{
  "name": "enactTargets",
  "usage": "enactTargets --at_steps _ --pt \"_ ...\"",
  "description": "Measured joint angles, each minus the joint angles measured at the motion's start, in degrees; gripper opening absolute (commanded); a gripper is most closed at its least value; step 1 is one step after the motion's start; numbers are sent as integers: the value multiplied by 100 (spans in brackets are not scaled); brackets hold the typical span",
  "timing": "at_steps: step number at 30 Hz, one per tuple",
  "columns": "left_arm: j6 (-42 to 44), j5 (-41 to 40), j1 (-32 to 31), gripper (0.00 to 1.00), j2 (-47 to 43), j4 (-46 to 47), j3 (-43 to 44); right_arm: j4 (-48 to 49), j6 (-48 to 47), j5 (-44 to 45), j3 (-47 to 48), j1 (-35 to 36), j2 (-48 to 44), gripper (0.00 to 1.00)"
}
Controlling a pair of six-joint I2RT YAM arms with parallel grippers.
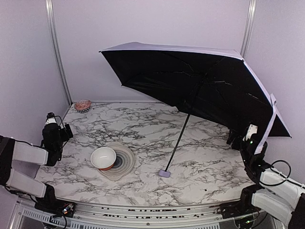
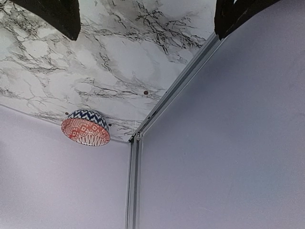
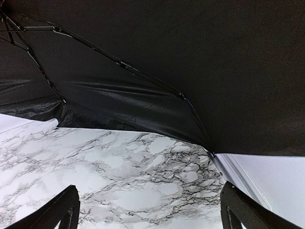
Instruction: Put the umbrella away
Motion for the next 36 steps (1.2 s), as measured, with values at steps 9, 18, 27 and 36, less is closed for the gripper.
enactTargets --at_steps 9,18,27,36 --pt "22 105 0 99 138 133 74 74 116 177 0 0 24 100" --pt "450 664 -669 99 -173 -229 391 85 686 144 2 -2 39 100" --pt "1915 1263 -4452 99 625 -2677 3740 330 457 -966 63 -2 -13 99" --pt "2804 1646 -6360 62 2420 -5805 5329 337 339 -1416 129 -2 216 97"
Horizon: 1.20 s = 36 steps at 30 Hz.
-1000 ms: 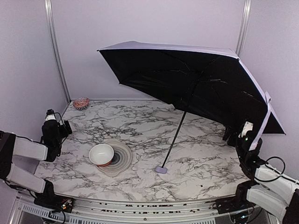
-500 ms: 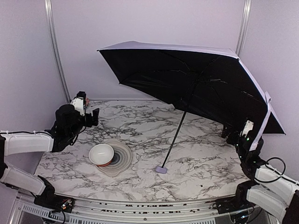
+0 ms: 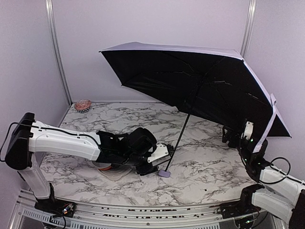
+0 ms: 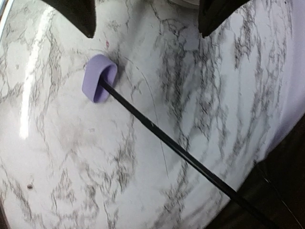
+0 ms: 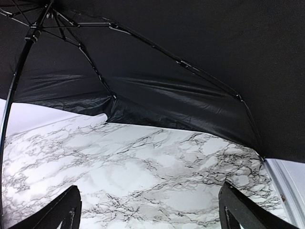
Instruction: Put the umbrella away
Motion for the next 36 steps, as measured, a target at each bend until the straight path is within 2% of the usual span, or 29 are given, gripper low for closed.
enactTargets --at_steps 1,3,5,6,19,36 --pt "-37 39 20 53 136 -302 26 0 -2 -37 0 0 11 97" --pt "-136 144 50 26 282 -785 35 0 -2 -105 0 0 13 97" --pt "-293 271 76 4 361 -1102 44 0 -4 -140 0 0 11 96" --pt "-315 337 90 0 411 -1257 57 2 -4 -146 0 0 9 96" --pt "-776 645 302 0 857 -1987 46 -2 -17 -166 0 0 -98 96" --pt "-1740 219 1416 0 1021 -2234 -50 0 -22 -76 0 0 -98 96"
